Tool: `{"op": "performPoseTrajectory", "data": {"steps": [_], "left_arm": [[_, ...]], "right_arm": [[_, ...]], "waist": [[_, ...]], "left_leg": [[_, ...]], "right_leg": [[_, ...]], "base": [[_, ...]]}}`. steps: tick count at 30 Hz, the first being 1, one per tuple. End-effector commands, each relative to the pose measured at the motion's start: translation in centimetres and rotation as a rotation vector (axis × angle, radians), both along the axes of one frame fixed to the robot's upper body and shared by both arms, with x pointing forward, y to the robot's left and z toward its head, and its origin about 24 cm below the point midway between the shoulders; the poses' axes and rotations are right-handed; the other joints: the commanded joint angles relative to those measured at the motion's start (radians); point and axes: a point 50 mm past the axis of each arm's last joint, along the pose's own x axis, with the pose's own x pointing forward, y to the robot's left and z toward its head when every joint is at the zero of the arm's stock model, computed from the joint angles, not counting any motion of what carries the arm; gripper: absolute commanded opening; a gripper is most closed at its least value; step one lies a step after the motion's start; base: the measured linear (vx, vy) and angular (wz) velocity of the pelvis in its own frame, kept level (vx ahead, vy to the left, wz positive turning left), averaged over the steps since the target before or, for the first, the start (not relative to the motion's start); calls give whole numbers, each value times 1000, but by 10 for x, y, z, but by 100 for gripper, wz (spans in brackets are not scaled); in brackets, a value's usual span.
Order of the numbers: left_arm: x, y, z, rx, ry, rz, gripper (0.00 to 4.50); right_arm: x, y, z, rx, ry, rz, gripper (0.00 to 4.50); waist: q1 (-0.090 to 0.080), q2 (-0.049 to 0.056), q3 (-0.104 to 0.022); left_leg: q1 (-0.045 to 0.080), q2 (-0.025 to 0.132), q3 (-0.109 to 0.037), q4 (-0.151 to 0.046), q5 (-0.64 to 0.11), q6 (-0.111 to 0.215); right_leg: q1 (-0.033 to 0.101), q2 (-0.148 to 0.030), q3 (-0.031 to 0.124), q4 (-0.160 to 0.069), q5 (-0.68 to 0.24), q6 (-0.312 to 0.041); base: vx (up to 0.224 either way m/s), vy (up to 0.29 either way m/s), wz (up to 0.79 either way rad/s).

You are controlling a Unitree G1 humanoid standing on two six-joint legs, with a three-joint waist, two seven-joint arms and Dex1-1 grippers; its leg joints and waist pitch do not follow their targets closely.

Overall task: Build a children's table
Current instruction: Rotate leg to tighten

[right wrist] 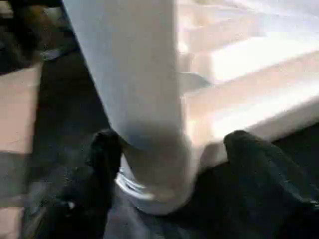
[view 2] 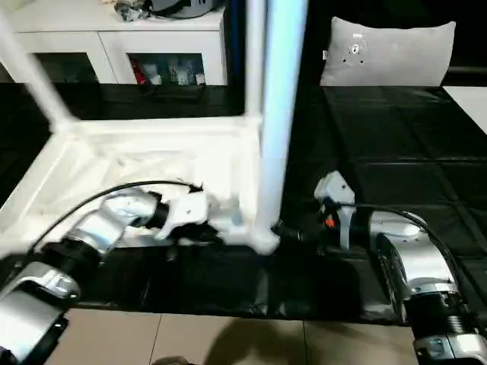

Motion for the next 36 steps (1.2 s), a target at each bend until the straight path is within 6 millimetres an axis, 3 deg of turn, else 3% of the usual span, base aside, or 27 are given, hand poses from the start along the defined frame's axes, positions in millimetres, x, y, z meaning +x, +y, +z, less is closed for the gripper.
{"op": "performPoseTrajectory", "data": {"steps": [1,5,16,22,26,32,33,34,36], "left_arm": [[-13,-8,-2,20,14,-156,0],[-19,-6,-3,34,28,-222,0],[-24,-6,-4,24,42,-266,0],[-22,-4,-4,14,62,-242,0],[-21,-8,-2,-64,100,-170,0],[-12,-12,-2,-65,93,10,0],[-10,-14,-1,-69,93,37,0],[-9,-15,-1,-70,91,54,0],[-4,-20,1,-69,72,105,0]], "right_arm": [[-2,3,3,1,-4,79,331],[-6,8,4,21,17,148,299],[-12,16,1,68,58,218,203],[-15,20,1,113,75,225,197],[-14,27,-4,128,72,126,196],[7,43,-9,93,14,-184,196],[11,45,-9,88,8,-230,195],[13,46,-9,83,4,-260,195],[22,50,-10,75,-1,-371,194]], "waist": [[-2,-20,-68],[1,-21,-68],[2,-21,-67],[1,-13,-67],[0,-15,-65],[-28,-16,-52],[-45,-16,-52],[-57,-14,-51],[-71,-14,-53]], "left_leg": [[3,76,-25,-59,-68,127],[0,74,-24,-58,-69,128],[1,72,-23,-59,-73,115],[2,72,-25,-59,-78,113],[3,74,-25,-63,-88,99],[10,57,-22,-66,-154,56],[4,51,-27,-67,-153,42],[9,50,-26,-65,-164,44],[7,51,-28,-65,-164,48]], "right_leg": [[56,-112,71,-65,-289,-64],[57,-113,73,-61,-275,-74],[57,-111,71,-66,-312,-55],[56,-110,71,-67,-301,-58],[57,-111,71,-70,-320,-56],[52,-108,57,-97,-479,-10],[58,-106,51,-103,-508,11],[54,-105,49,-109,-516,18],[55,-104,50,-107,-497,13]], "base": [[0,0,0],[0,0,0],[0,0,0],[0,0,0],[0,0,0],[0,0,0],[0,0,0],[0,0,0],[0,0,0]]}}
